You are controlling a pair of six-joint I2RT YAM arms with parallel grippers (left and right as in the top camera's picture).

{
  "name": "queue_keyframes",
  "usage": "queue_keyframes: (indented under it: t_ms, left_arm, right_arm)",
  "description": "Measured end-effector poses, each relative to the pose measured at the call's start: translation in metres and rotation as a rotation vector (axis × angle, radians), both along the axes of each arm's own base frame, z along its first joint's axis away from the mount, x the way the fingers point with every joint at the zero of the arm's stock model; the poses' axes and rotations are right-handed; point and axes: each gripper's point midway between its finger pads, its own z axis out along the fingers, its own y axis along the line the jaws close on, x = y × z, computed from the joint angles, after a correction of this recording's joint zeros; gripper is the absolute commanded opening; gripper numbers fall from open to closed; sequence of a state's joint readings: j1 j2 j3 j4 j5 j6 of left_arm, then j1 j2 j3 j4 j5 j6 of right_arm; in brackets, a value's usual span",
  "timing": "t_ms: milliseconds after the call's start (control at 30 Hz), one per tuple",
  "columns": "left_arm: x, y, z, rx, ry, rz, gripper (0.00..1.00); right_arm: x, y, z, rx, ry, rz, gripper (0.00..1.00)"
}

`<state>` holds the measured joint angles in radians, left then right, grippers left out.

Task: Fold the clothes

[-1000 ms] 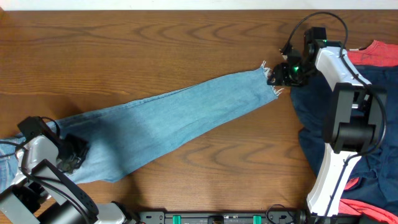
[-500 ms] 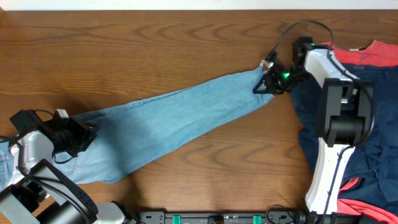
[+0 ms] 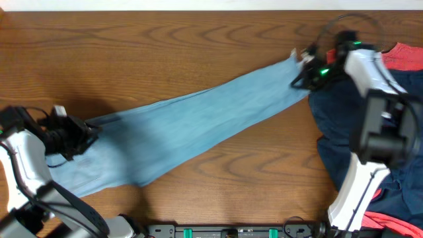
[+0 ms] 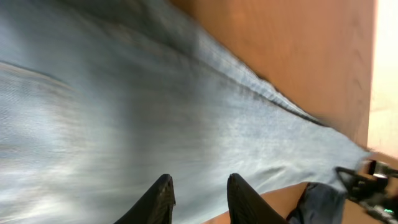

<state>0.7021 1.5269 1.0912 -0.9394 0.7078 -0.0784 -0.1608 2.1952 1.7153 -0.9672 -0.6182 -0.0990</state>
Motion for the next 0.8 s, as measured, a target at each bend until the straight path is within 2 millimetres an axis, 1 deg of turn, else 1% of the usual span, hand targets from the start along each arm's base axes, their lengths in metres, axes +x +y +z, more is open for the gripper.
queue_keyframes:
  t_ms: [67,100,200,233,300,333,400,467,533,567,633,700,733,800]
  left_arm:
    - [0.005,-0.003,0.023,0.037,-0.044,-0.026,0.31]
    - [0.007,-0.005,0.036,0.056,-0.068,-0.035,0.32]
    - [0.008,-0.009,0.063,0.097,-0.126,-0.041,0.34]
    - [0.007,-0.01,0.072,0.111,-0.144,-0.035,0.34]
    - [0.004,-0.012,0.086,0.128,-0.169,-0.026,0.34]
    - [0.002,-0.013,0.091,0.135,-0.179,-0.023,0.34]
    - [-0.001,-0.016,0.101,0.152,-0.202,-0.019,0.34]
    - [-0.006,-0.019,0.11,0.167,-0.221,-0.017,0.34]
    - [-0.011,-0.023,0.12,0.184,-0.241,-0.017,0.34]
    - [-0.013,-0.024,0.123,0.191,-0.246,-0.016,0.34]
    - [-0.018,-0.025,0.131,0.215,-0.253,-0.006,0.34]
    - [-0.023,-0.025,0.137,0.24,-0.25,0.008,0.34]
    - [-0.026,-0.024,0.139,0.253,-0.247,0.016,0.34]
    - [-0.031,-0.022,0.143,0.28,-0.235,0.041,0.34]
  right_arm:
    - [0.009,-0.03,0.036,-0.038,-0.074,-0.09,0.01]
    - [0.013,-0.045,0.059,-0.058,-0.12,-0.135,0.01]
    - [0.015,-0.077,0.115,-0.107,-0.237,-0.226,0.01]
    - [0.012,-0.083,0.137,-0.123,-0.284,-0.247,0.01]
    - [0.009,-0.084,0.169,-0.142,-0.35,-0.263,0.01]
    - [0.007,-0.081,0.182,-0.147,-0.377,-0.265,0.01]
    - [0.002,-0.071,0.206,-0.147,-0.426,-0.264,0.01]
    - [-0.002,-0.054,0.226,-0.137,-0.466,-0.256,0.01]
    - [-0.004,-0.029,0.247,-0.111,-0.514,-0.238,0.01]
    - [-0.004,-0.021,0.253,-0.1,-0.529,-0.233,0.01]
    - [-0.005,0.009,0.269,-0.061,-0.563,-0.21,0.01]
    - [-0.006,0.037,0.279,-0.023,-0.581,-0.182,0.01]
    - [-0.009,0.054,0.282,-0.003,-0.583,-0.162,0.0]
    - [-0.017,0.089,0.282,0.033,-0.561,-0.113,0.01]
